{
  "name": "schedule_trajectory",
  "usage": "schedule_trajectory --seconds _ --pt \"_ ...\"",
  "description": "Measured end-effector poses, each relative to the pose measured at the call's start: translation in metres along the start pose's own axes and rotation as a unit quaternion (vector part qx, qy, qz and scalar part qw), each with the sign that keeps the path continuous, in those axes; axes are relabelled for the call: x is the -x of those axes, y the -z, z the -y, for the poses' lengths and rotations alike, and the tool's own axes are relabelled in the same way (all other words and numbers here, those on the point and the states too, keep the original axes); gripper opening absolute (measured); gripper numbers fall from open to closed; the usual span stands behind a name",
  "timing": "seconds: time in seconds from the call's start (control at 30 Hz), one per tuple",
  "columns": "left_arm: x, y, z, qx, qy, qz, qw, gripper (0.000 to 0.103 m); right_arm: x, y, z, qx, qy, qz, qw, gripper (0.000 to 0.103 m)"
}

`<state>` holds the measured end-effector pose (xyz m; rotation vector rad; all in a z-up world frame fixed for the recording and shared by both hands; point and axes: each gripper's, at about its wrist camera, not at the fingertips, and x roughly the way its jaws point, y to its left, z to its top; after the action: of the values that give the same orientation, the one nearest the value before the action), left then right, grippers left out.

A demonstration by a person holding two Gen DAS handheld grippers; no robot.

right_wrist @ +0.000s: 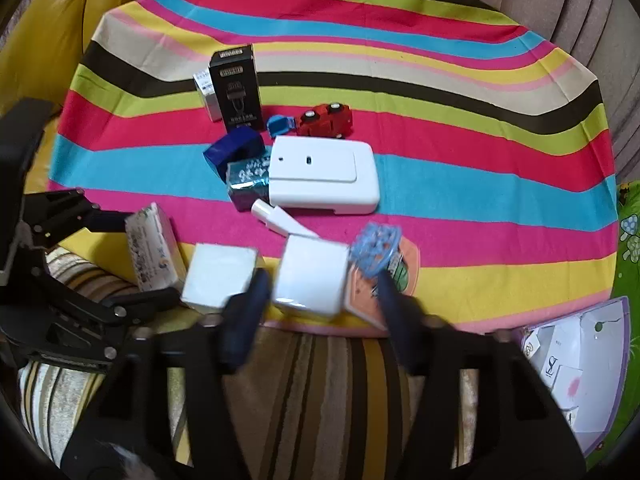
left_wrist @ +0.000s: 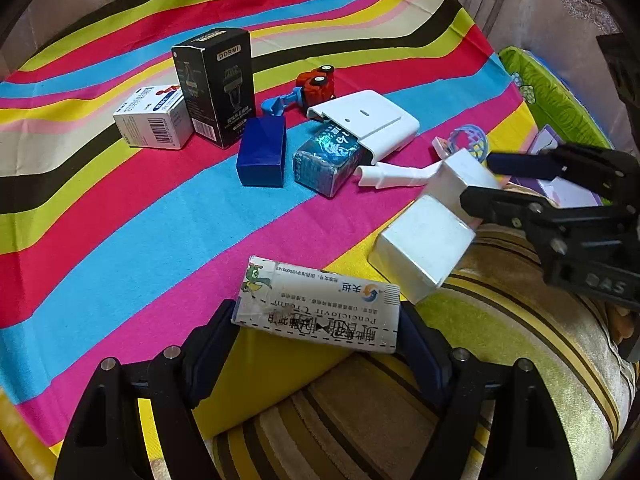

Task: Organize rigid objects
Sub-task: 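Close right tool on a small white cube box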

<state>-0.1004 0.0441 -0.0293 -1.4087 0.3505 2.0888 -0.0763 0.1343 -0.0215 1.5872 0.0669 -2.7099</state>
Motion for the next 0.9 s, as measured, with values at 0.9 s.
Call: schedule_trajectory --seconds 0.9 --pt "0.015 0.01 0.009 0.015 -0.029 0.029 0.9991 0.079 0.012 0.007 0.0 -0.004 -0.027 0.032 0.999 0.039"
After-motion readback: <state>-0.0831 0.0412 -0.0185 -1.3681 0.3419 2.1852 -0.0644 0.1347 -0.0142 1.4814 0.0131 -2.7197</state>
